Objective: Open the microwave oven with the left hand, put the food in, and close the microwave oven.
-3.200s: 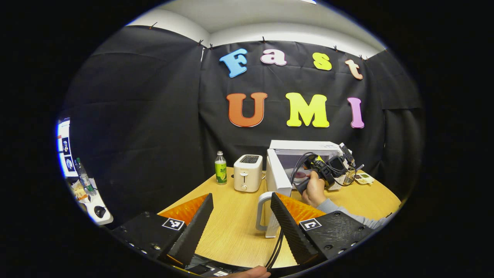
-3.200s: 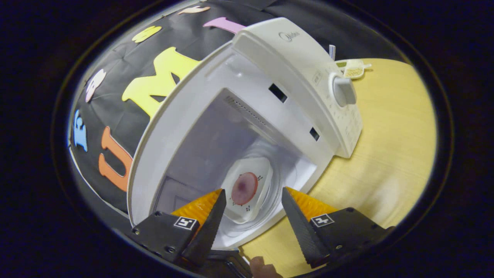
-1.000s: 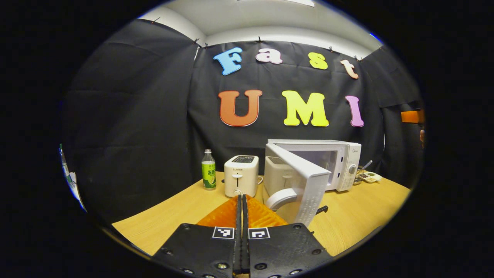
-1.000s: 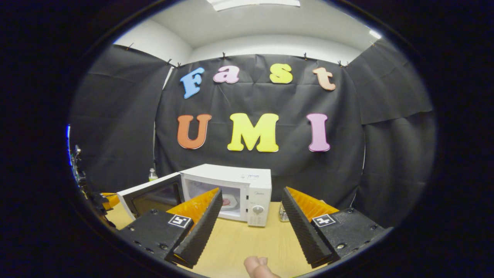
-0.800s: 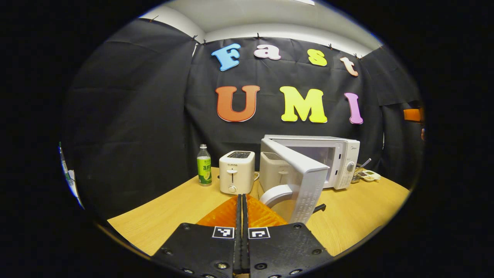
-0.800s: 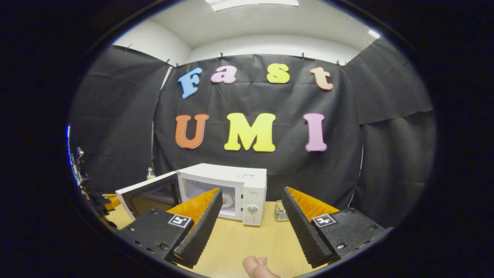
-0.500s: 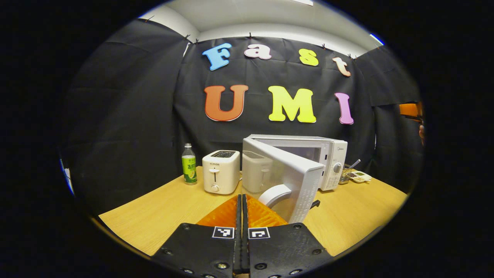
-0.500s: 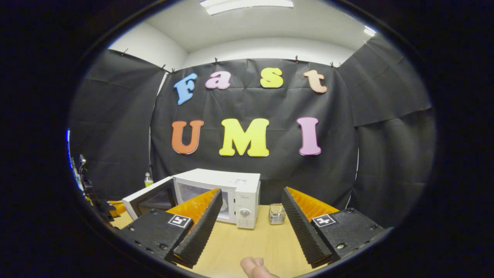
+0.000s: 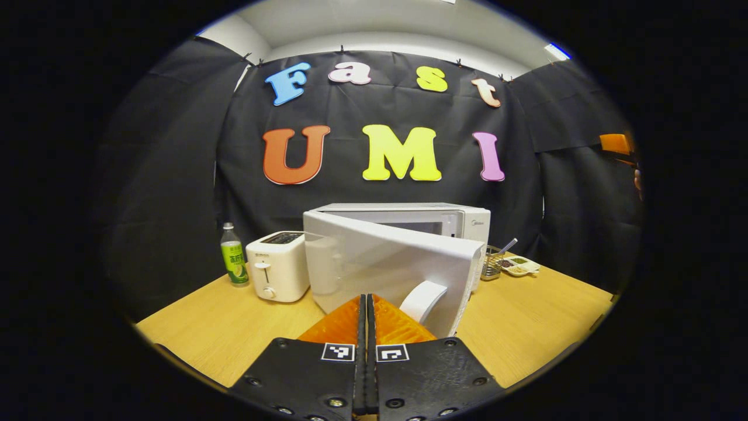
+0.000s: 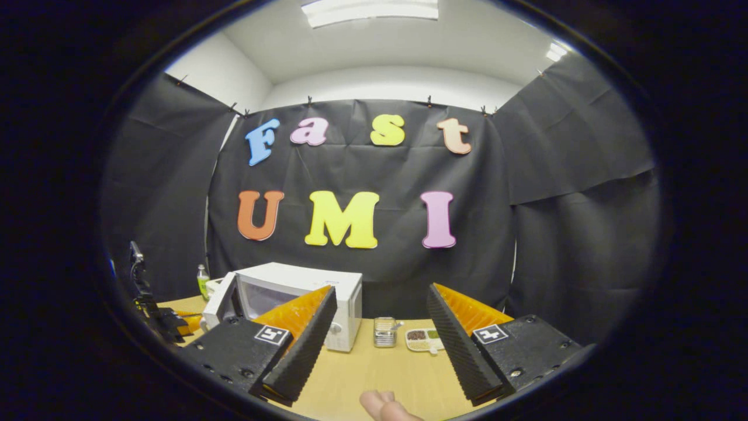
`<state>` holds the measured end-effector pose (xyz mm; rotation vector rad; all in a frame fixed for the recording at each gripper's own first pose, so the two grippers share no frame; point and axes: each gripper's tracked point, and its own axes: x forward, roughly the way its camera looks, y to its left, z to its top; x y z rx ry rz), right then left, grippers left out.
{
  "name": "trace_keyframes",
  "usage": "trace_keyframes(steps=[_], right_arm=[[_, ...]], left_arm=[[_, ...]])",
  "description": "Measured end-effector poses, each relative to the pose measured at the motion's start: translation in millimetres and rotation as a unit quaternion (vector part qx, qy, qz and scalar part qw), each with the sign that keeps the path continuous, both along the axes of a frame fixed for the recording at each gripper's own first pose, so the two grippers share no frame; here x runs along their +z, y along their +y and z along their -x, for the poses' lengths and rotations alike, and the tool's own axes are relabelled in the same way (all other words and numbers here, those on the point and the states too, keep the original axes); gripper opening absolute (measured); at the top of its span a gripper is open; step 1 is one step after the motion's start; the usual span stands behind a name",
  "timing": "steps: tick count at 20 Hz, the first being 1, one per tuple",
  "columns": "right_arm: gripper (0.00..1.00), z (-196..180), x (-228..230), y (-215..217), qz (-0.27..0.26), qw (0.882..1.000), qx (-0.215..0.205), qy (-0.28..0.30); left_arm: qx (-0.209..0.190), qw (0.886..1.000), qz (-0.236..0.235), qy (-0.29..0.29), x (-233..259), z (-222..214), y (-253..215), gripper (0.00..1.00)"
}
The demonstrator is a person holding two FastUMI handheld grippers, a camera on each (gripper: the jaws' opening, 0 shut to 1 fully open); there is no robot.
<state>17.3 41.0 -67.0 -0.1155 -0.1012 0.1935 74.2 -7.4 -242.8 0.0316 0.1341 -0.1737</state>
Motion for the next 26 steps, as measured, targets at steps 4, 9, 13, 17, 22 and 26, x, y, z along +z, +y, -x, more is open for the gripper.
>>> trace_keyframes(steps=[4,9,13,17,22,26], right_arm=[[0.91,-5,1,-14,0.002,1.000,-0.021,0.001],[0.92,-17,-4,-22,-0.007,0.999,-0.033,0.015],[0.91,-26,-7,-22,-0.011,0.999,-0.028,0.016],[0.92,-37,-12,-28,-0.016,0.999,-0.025,0.022],[0.92,-36,-1,-42,-0.044,0.998,-0.038,0.025],[0.92,-37,6,-51,-0.063,0.997,-0.041,0.024]], left_arm=[[-0.030,0.999,-0.012,0.012,-14,-25,-29,0.00],[-0.070,0.997,0.018,0.005,-14,-53,-67,0.00],[-0.077,0.997,0.021,0.003,-14,-81,-92,0.00],[-0.062,0.998,0.030,0.014,-22,-112,-107,0.00],[-0.037,0.998,0.031,0.037,-38,-151,-129,0.00],[-0.033,0.998,0.032,0.046,-45,-178,-149,0.00]])
